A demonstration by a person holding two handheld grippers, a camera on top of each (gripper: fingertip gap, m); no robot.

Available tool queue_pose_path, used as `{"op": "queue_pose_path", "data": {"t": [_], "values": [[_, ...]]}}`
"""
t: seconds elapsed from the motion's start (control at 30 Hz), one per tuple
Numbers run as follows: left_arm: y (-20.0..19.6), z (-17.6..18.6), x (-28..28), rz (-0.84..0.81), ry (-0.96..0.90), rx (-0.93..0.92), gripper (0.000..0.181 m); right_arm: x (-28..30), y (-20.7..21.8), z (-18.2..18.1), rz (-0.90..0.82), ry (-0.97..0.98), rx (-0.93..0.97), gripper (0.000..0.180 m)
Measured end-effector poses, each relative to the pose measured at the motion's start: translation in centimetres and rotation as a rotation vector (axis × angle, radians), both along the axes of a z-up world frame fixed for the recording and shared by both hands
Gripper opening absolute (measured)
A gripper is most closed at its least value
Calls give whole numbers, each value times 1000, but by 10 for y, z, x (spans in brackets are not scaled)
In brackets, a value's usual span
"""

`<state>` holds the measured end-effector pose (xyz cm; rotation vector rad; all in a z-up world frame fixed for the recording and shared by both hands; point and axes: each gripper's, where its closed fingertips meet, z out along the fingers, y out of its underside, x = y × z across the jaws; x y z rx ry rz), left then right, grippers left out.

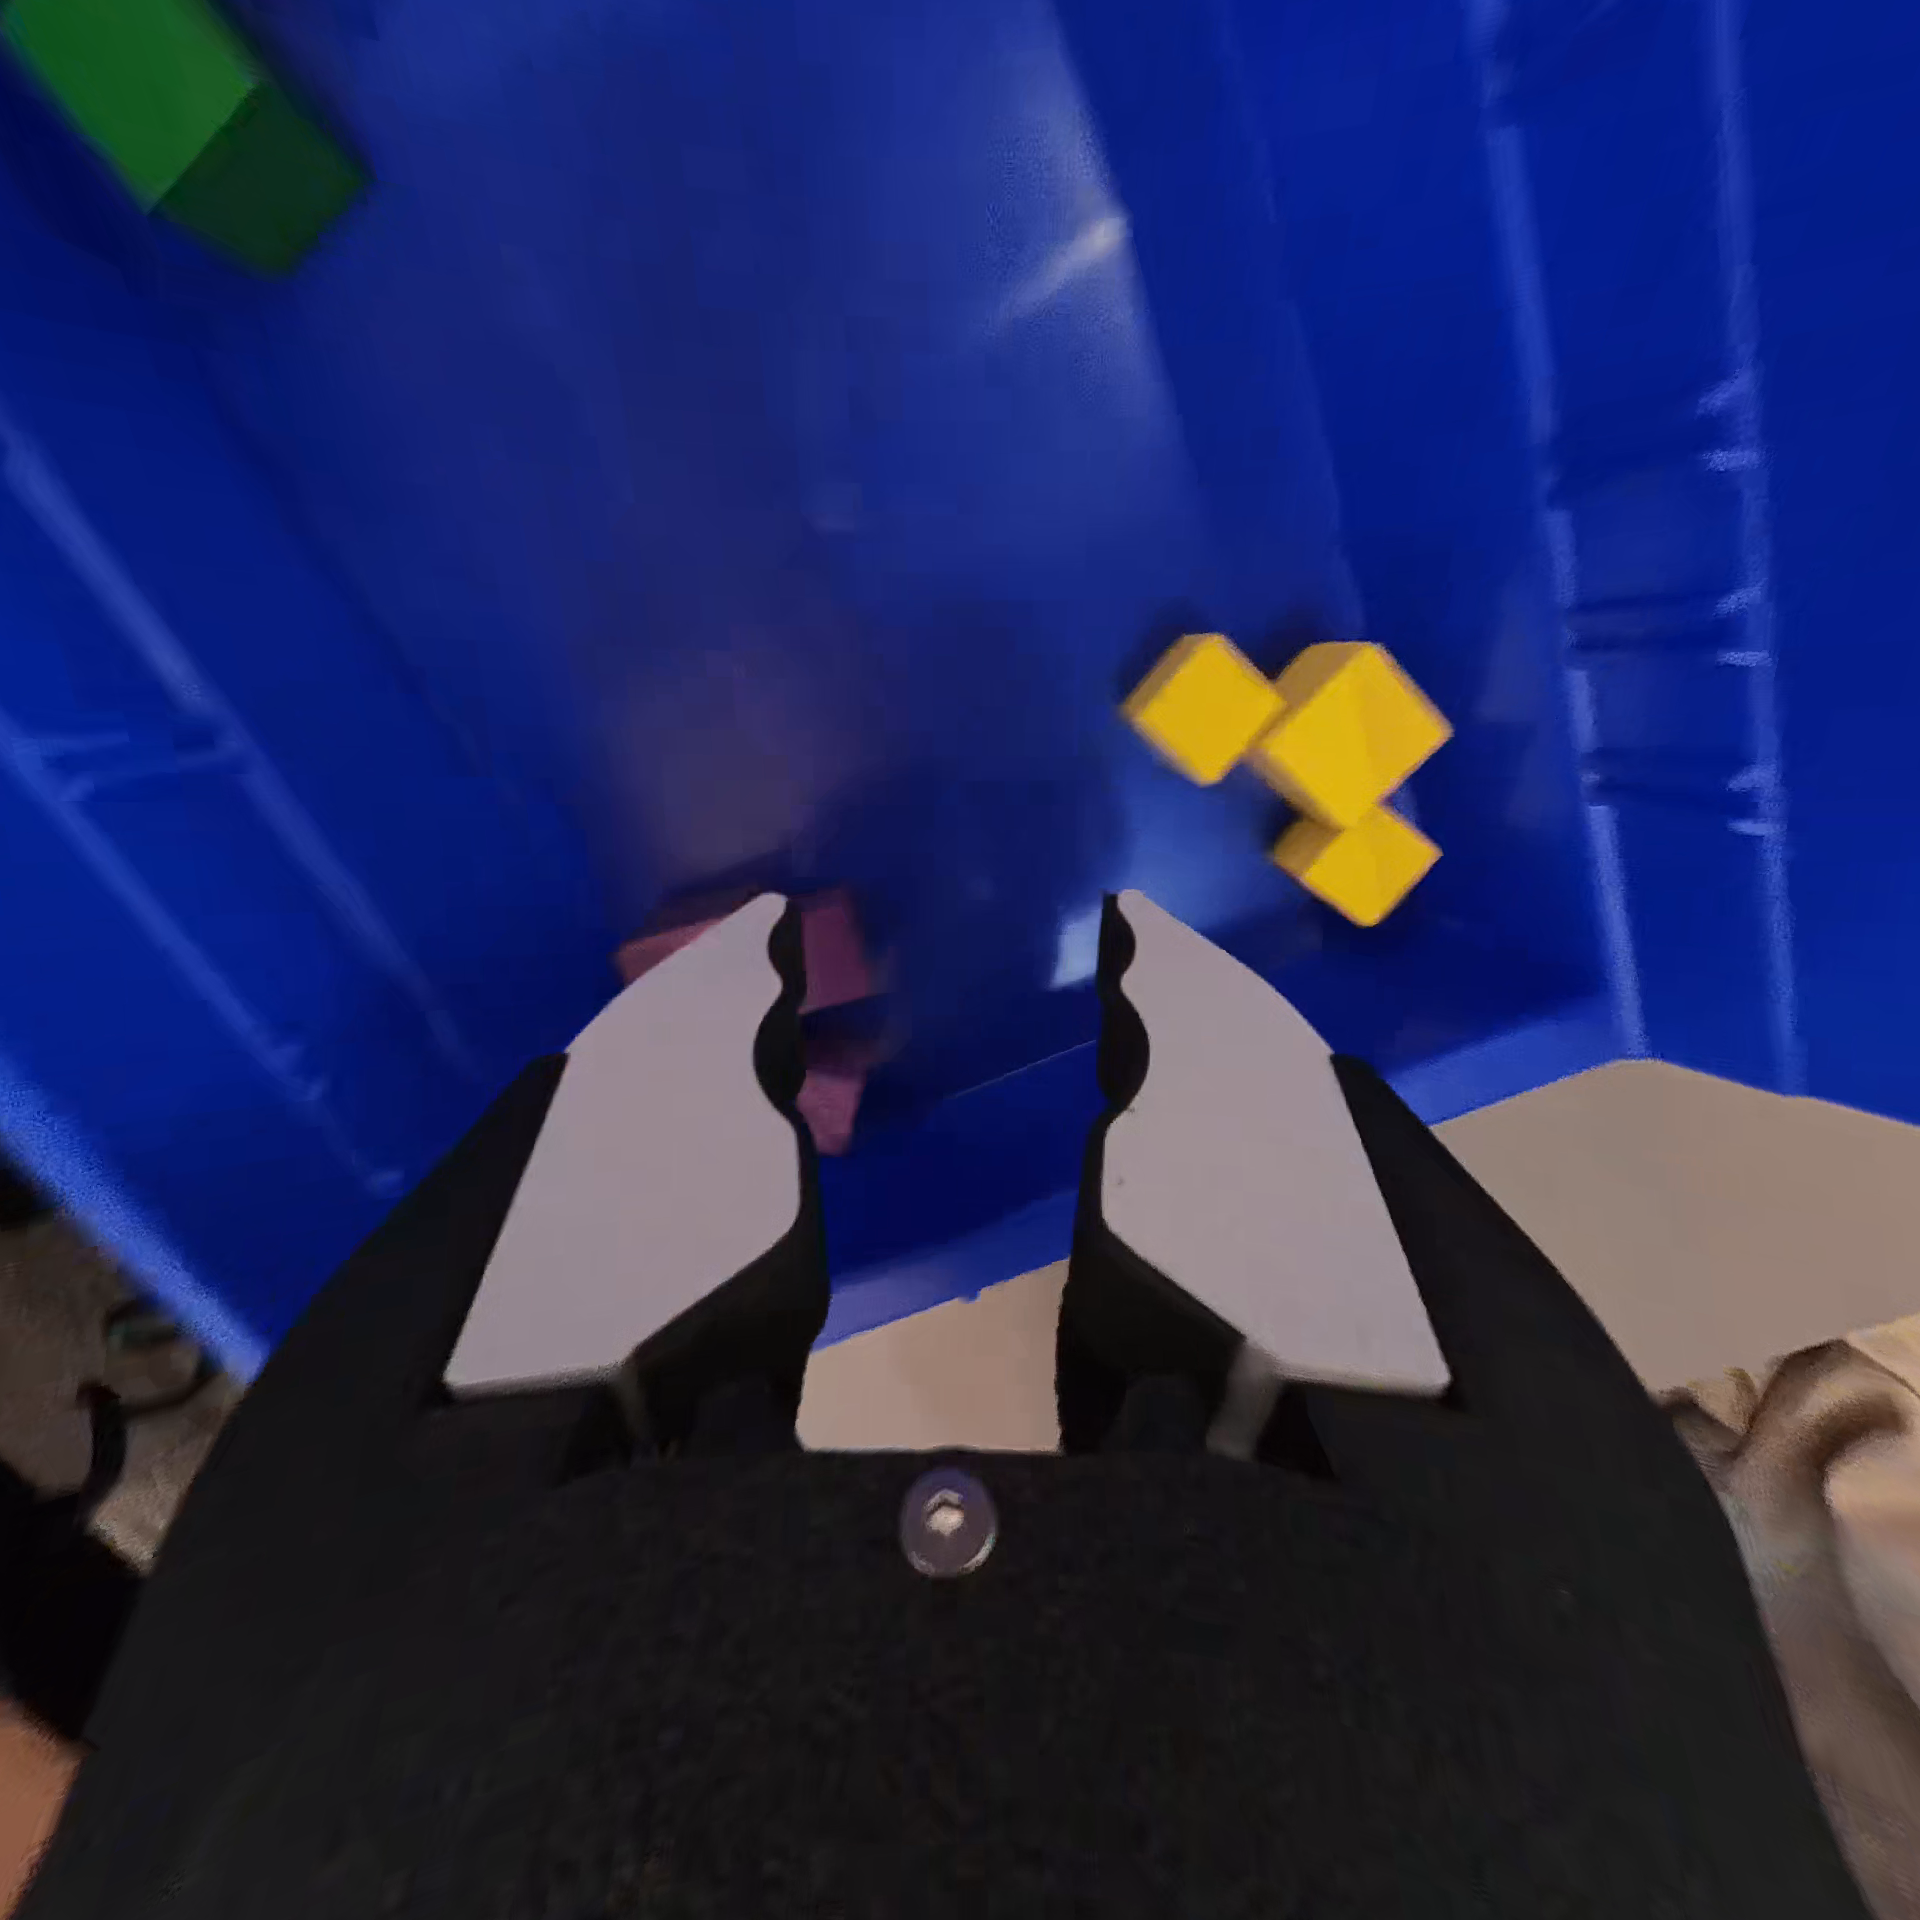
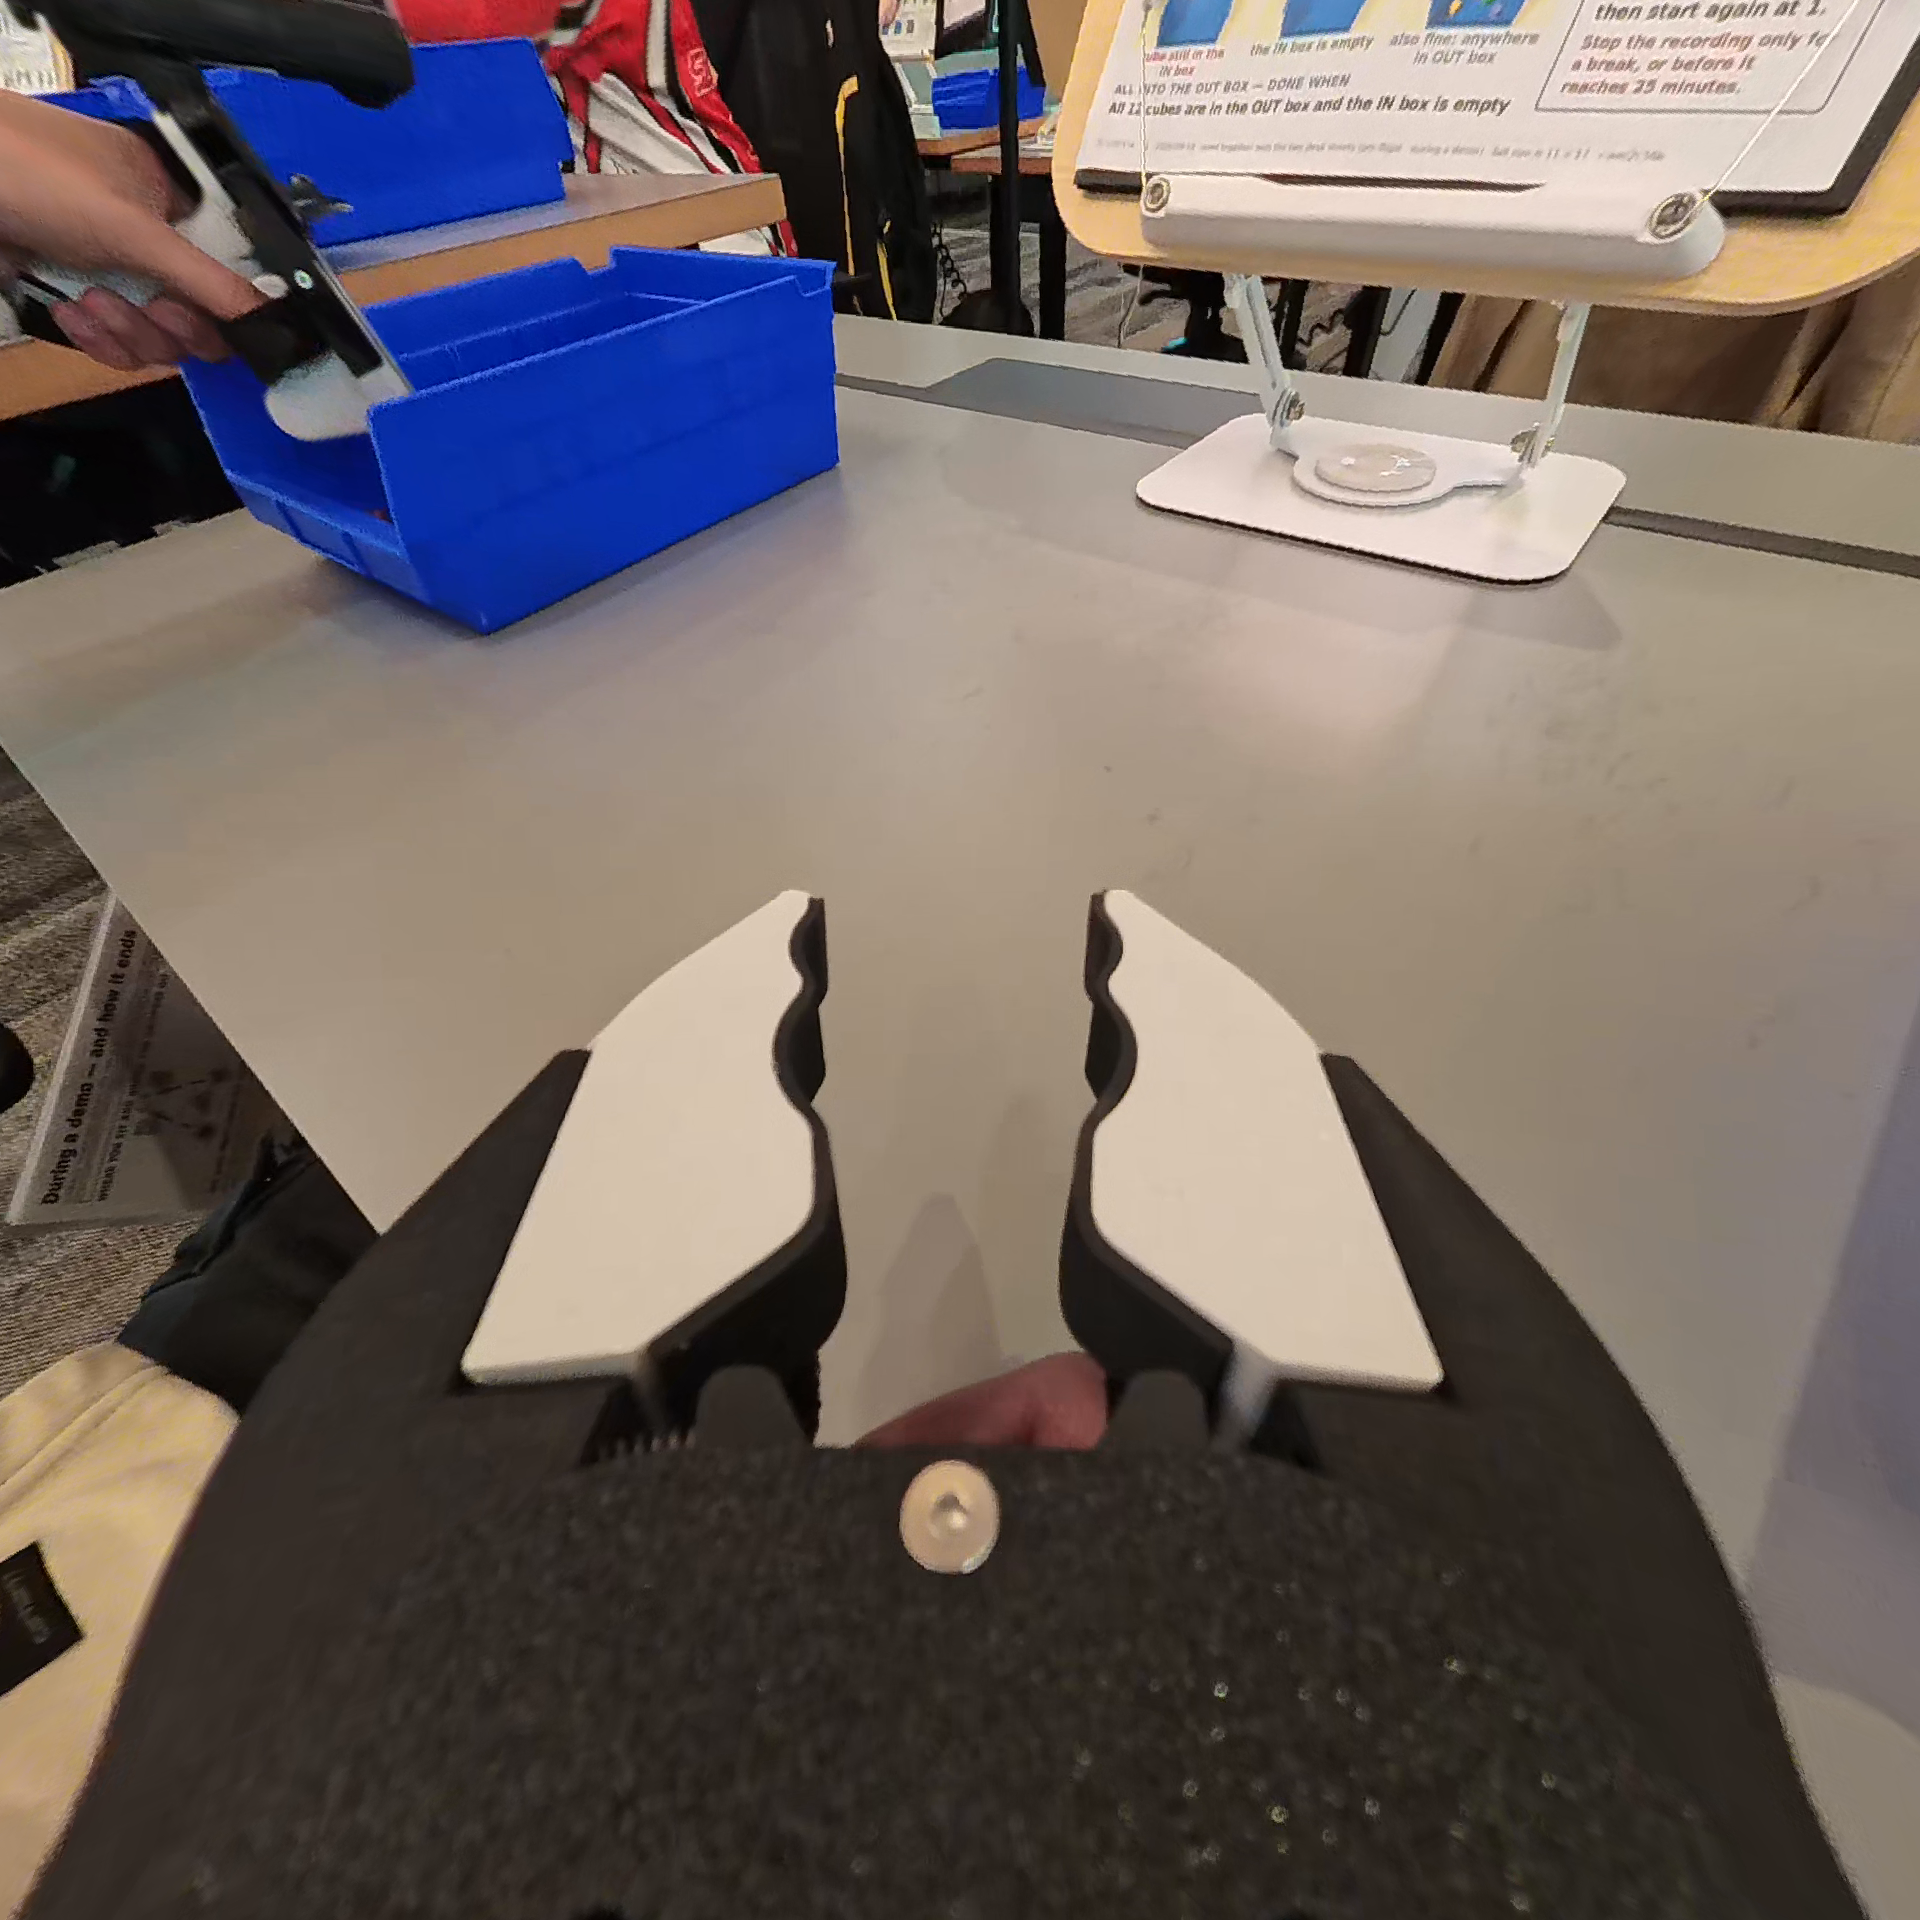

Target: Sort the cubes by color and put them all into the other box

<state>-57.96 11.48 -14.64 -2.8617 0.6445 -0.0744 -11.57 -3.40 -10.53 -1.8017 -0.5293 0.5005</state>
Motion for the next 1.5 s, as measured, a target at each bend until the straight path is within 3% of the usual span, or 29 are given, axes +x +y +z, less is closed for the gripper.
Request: {"op": "queue_pose_path", "data": {"t": [0.13, 0.37, 0.5, 0.67, 0.83, 0.97, 1.03, 1.13, 1.33, 1.5], "values": [[-6, -8, 39, -199, -23, -39, 53, -1, -1, -5, 10, 2, -15, 47], [-3, -25, 55, -481, 27, -119, 45, 0, -1, -2, 4, -7, -9, 45], [-2, -38, 56, -594, 45, -159, 24, 0, 2, -5, -6, -16, -15, 44], [-6, -34, 53, -632, 42, -158, 23, 3, 3, -9, -17, -22, -25, 43], [1, 11, 37, -512, 17, 115, 23, 24, 8, -2, -67, -28, -6, 43], [-3, 75, 62, -310, -281, 512, 23, 55, 16, 12, -138, 8, 10, 43], [-28, 100, 99, -332, -497, 627, 23, 63, 20, 12, -131, 62, -28, 44], [-72, 128, 169, -515, -746, 755, 23, 54, 23, 5, -34, 238, -178, 46], [-107, 119, 284, -854, -844, 740, 23, -3, 30, 26, 267, 690, -502, 46], [-101, 111, 344, -955, -951, 710, 23, -56, 35, 52, 480, 1005, -800, 46]]}}
